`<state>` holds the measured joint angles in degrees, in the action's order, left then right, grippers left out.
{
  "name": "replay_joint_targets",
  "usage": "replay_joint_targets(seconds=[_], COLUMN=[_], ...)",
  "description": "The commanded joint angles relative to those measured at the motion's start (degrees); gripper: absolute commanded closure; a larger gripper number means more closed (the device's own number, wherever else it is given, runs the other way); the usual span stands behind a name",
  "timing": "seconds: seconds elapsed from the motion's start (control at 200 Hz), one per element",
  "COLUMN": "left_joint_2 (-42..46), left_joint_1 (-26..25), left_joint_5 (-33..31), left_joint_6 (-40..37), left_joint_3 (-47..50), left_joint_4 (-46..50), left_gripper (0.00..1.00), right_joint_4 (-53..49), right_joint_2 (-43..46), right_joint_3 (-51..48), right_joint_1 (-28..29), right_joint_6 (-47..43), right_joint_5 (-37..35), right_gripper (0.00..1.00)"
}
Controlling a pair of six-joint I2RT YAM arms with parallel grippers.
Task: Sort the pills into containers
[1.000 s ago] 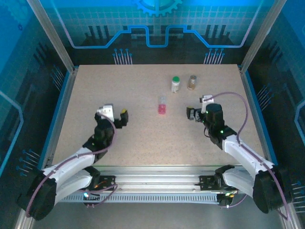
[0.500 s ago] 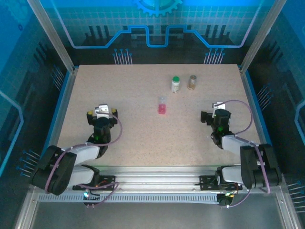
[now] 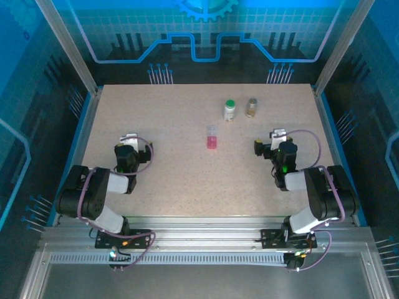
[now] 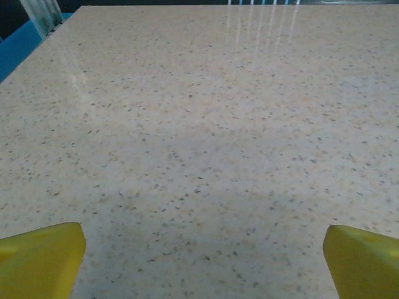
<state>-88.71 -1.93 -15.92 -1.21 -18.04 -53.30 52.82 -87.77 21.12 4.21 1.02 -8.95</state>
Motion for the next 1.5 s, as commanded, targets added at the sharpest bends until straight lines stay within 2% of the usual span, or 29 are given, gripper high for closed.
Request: replay_joint_targets(seconds=[0.0, 0.08, 0.19, 1.491], left_joint_2=[0.2, -0.1, -0.25, -0.28], left_joint_1=[0.62, 0.46, -0.09, 0.14], left_joint_5=[0.66, 0.82, 4.31, 5.2], left_joint_6=[3.74, 3.35, 1.57, 1.52], left_joint_3=[-2.57, -2.47, -3.37, -3.76], left_joint_4=[-1.22, -2.04, -0.72, -0.07], left_gripper=[0.01, 0.01, 0.01, 0.01], right_joint_4=[-1.65, -1.41, -1.64, -1.71], right_joint_2=[-0.04, -0.04, -0.21, -0.21], right_joint_3=[1.14, 1.13, 1.35, 1.34], right_joint_1=[0.24, 0.31, 0.8, 0.79], right_joint_6=[-0.05, -0.22, -0.84, -0.83], right_joint_5=[-1.74, -1.79, -1.62, -1.62], right_gripper=[0.0, 0.0, 0.0, 0.0])
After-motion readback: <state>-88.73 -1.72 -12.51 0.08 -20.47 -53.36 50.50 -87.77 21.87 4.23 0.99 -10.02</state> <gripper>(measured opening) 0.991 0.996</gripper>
